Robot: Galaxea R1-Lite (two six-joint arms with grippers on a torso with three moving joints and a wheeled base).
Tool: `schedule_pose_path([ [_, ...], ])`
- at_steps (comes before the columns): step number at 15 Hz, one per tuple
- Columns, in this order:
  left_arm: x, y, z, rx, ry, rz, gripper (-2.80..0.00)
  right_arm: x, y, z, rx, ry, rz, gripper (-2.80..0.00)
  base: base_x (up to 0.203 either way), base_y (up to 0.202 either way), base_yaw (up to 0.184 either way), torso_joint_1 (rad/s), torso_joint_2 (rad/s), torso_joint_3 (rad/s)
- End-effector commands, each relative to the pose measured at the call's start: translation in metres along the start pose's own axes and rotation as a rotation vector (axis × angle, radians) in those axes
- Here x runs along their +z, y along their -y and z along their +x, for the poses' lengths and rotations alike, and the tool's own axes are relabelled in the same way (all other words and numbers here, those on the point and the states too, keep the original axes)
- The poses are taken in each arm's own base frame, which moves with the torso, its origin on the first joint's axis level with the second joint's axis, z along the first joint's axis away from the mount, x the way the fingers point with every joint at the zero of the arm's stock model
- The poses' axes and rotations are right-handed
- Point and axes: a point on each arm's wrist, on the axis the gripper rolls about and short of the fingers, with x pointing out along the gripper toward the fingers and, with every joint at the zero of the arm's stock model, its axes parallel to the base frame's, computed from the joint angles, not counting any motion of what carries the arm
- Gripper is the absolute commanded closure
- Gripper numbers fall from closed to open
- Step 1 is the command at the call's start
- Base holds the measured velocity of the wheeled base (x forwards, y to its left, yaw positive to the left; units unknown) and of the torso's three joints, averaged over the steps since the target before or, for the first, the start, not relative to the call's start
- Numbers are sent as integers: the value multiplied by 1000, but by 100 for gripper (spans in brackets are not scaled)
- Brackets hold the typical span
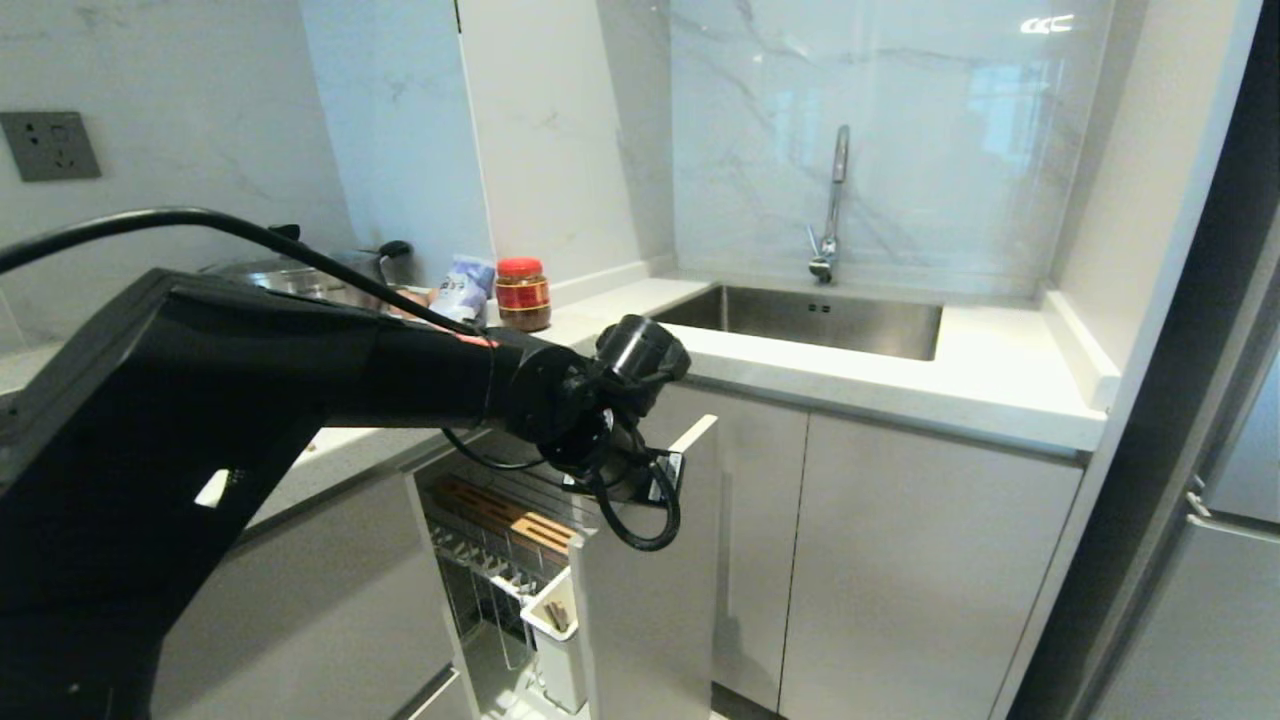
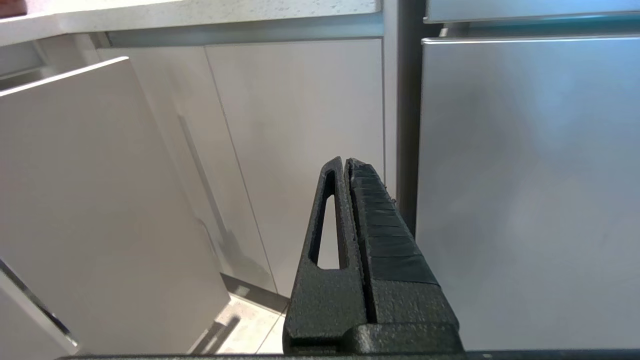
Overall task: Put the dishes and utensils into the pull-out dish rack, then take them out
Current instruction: Close the cupboard
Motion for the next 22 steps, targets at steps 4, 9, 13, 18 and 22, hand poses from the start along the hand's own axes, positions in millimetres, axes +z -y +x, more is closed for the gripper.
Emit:
schedule_pose_path([
  [4,6,-28,20,107,-6,-18,0,0,0,0,0,5,1,0,0,0,0,0,0,0],
  [9,8,-14,-1,82,36,-4,0,0,0,0,1,4,1,0,0,0,0,0,0,0],
  [13,0,3,-20,45,47,27,0,0,0,0,0,4,1,0,0,0,0,0,0,0],
  [18,0,-9,12,89,-6,8,0,0,0,0,0,5,1,0,0,0,0,0,0,0],
  [22,4,-30,43,135,-42,-27,0,0,0,0,1,4,1,0,0,0,0,0,0,0],
])
